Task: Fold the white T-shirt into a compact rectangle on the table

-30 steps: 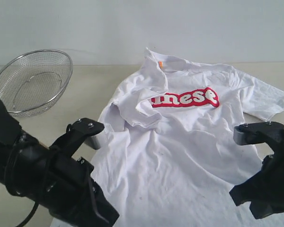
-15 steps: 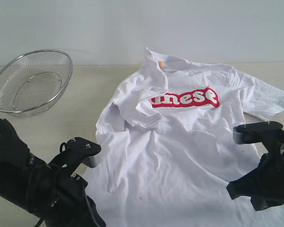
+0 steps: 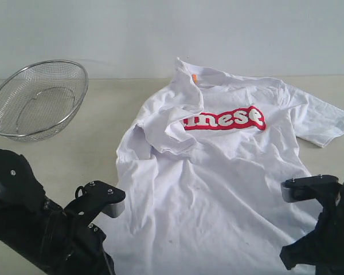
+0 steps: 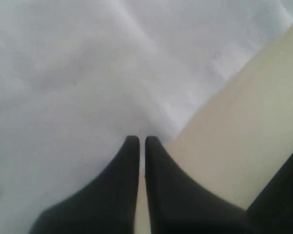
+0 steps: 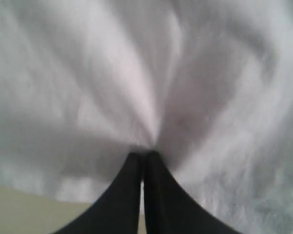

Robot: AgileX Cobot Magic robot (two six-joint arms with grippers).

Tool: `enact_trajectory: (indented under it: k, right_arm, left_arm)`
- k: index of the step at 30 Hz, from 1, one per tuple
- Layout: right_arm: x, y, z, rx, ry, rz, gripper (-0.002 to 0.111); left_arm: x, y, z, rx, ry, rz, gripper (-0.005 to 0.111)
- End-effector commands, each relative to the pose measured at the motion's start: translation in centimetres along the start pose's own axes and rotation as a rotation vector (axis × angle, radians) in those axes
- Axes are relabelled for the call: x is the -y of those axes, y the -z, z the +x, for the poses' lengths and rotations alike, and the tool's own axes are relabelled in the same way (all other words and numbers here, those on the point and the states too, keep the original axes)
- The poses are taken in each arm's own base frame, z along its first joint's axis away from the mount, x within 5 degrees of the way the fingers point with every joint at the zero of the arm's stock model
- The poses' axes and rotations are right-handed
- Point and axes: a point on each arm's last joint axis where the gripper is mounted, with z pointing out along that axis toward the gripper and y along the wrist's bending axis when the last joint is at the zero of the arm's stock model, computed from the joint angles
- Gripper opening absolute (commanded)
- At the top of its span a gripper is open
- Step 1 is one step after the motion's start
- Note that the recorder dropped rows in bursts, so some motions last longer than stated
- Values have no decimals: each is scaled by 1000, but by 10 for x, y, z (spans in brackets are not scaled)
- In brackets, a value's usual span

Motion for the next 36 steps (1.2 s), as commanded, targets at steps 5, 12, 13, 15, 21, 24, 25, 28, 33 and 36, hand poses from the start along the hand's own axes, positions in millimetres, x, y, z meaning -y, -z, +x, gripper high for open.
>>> enact_trajectory:
  k: [5,12,13,15,21,24,25,28,33,36]
  right_arm:
    - [1,0,17,-177,59,1,0]
    - [-3,8,13,-119,80,-29,0]
    - [-6,15,9,-74,93,-55,0]
    - [-13,30,3,10,105,-110,0]
    - [-21,62,-14,219,138,-150,0]
    - [-20,53,-20,197,143,-143,0]
    - [-19,47,-23,182,139,-140,0]
    - [-18,34,-30,151,124,-137,0]
    - [-17,28,-34,152,117,-130,0]
    - [-16,28,-34,154,116,-130,0]
  left_arm:
    - [3,-1,8,-67,8,19,4]
    - [6,0,12,-115,11,60,4]
    - [7,0,12,-121,14,67,4]
    - [9,3,14,-128,8,78,4]
    - [9,18,2,35,-28,-7,4]
    - [1,20,-6,34,-79,-92,4]
    - [-3,20,-10,35,-68,-135,4]
    - [-10,21,-18,31,-80,-212,4]
    - [-30,3,-12,-171,-39,-329,4]
    - [-34,-8,-8,-217,-11,-319,4]
